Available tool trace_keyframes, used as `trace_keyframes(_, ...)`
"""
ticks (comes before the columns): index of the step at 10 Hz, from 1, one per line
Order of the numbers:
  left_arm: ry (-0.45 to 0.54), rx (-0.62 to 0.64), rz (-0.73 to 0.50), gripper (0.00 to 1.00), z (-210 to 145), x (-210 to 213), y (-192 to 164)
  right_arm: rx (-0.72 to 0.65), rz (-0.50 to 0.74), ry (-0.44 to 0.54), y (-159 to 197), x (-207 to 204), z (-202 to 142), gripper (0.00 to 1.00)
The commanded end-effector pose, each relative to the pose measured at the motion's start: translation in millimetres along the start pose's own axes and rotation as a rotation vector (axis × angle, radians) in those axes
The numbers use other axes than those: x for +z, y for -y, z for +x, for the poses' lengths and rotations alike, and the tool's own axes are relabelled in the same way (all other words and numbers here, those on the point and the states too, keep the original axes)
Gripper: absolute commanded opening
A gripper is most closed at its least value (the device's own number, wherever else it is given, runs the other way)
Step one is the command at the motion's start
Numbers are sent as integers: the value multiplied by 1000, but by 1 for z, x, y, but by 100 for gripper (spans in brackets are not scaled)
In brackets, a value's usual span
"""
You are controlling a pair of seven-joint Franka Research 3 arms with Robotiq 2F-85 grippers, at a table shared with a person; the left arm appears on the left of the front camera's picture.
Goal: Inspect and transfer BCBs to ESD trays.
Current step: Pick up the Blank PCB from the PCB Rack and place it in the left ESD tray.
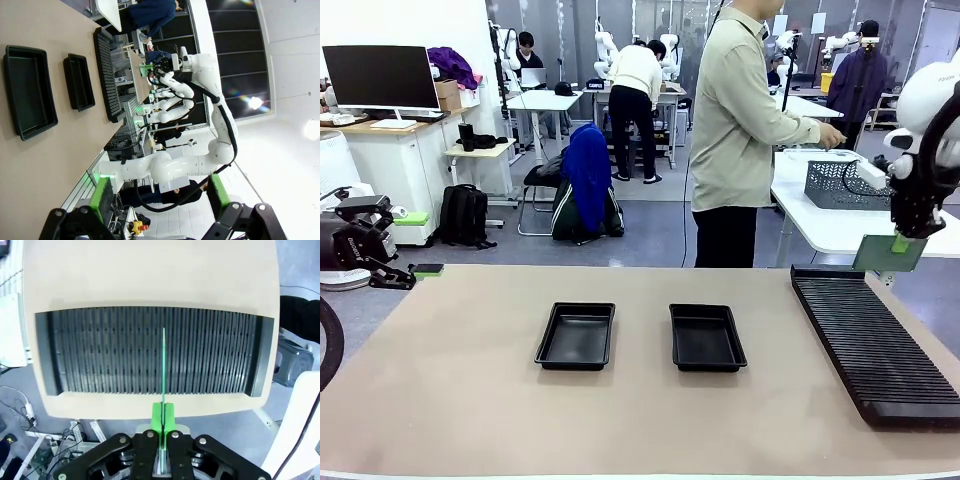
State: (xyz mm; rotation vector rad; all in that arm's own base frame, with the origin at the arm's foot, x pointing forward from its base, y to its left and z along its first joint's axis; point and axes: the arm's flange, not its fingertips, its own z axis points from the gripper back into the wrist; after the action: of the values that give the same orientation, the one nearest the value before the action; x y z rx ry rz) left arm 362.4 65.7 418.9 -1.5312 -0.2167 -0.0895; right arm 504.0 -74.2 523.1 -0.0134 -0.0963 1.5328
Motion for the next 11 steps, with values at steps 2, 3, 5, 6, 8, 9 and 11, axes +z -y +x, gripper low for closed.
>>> trace_keyframes(2, 5, -2, 6, 100, -1, 1, 1, -41, 44, -19, -19, 49, 5, 0)
trace_keyframes(3, 5, -2, 6, 100, -1, 1, 1, -36, 52, -14, -26, 66, 7, 0)
trace_keyframes(5, 5, -2, 6, 100, -1, 1, 1, -36, 43, -21, -37, 93, 9, 0)
trace_keyframes(6, 5, -2, 6, 100, -1, 1, 1, -27, 40, -25, -42, 102, 10, 0)
trace_keyframes(8, 5, -2, 6, 100, -1, 1, 1, -23, 35, -40, -48, 119, 12, 0)
trace_keyframes(9, 5, -2, 6, 100, -1, 1, 1, -17, 38, -46, -50, 125, 13, 0)
trace_keyframes(11, 5, -2, 6, 100, -1, 1, 1, -20, 32, -40, -52, 129, 10, 0)
